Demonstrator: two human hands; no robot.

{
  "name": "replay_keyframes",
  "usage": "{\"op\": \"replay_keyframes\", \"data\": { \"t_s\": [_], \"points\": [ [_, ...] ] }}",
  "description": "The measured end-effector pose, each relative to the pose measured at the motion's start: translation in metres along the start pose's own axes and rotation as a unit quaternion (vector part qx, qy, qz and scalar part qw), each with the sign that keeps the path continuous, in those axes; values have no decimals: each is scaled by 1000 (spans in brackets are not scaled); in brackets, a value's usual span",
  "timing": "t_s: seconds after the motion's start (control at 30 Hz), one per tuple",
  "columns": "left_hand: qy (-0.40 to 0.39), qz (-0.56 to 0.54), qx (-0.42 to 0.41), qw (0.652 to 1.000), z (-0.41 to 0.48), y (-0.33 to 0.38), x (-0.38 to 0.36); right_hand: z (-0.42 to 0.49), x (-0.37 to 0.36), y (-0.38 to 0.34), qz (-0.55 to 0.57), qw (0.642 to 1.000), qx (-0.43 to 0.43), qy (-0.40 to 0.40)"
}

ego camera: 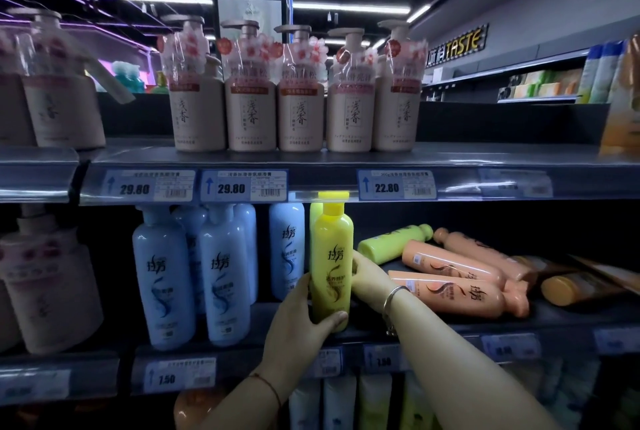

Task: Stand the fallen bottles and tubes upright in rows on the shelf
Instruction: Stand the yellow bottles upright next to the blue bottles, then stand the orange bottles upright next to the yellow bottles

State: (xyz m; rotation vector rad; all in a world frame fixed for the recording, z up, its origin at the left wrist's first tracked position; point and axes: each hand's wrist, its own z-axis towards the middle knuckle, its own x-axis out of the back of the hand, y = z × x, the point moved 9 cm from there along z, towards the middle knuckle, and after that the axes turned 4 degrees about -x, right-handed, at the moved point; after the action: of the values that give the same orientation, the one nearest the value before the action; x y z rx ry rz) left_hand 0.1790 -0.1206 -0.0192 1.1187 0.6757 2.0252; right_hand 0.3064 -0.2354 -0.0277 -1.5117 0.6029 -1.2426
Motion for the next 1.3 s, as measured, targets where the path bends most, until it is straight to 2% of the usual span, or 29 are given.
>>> {"op": "replay_keyframes", "data": {
  "t_s": [0.13, 0.27, 0.33, 0.4, 0.43, 0.5, 0.6, 0.7, 0.83, 0.93, 1.13, 1.3],
  "points": [
    [-5, 3, 2, 1000, 0, -2, -2, -15, 9, -6, 82, 997, 4, 7],
    [-3, -18, 13, 1000, -4, -9, -2, -47, 30, -15, 80, 996, 13, 42],
    [52, 23, -52, 997, -10, 12, 12, -70, 50, -18, 103, 992, 26, 66],
    [121, 75, -166, 976, -21, 46, 26, -94, 74, -17, 124, 987, 44, 94],
    [131, 85, -211, 965, -26, 62, 26, -105, 86, -13, 131, 984, 49, 112],
    [94, 79, -264, 957, -28, 88, 11, -121, 108, 0, 135, 979, 51, 146],
    [28, 56, -275, 959, -9, 121, -23, -136, 137, 15, 115, 977, 49, 175],
    [-13, 68, -227, 971, 31, 128, -62, -143, 161, 24, 90, 974, 55, 199],
    [-80, 119, -37, 989, 65, 88, -108, -149, 190, 39, 72, 973, 45, 216],
    [-98, 140, 24, 985, 68, 68, -125, -151, 208, 46, 52, 973, 43, 222],
    [-41, 132, 45, 989, 68, 69, -130, -144, 221, 57, 49, 978, 42, 199],
    [-36, 110, 41, 992, 64, 79, -143, -150, 238, 57, 46, 975, 63, 208]
  ]
}}
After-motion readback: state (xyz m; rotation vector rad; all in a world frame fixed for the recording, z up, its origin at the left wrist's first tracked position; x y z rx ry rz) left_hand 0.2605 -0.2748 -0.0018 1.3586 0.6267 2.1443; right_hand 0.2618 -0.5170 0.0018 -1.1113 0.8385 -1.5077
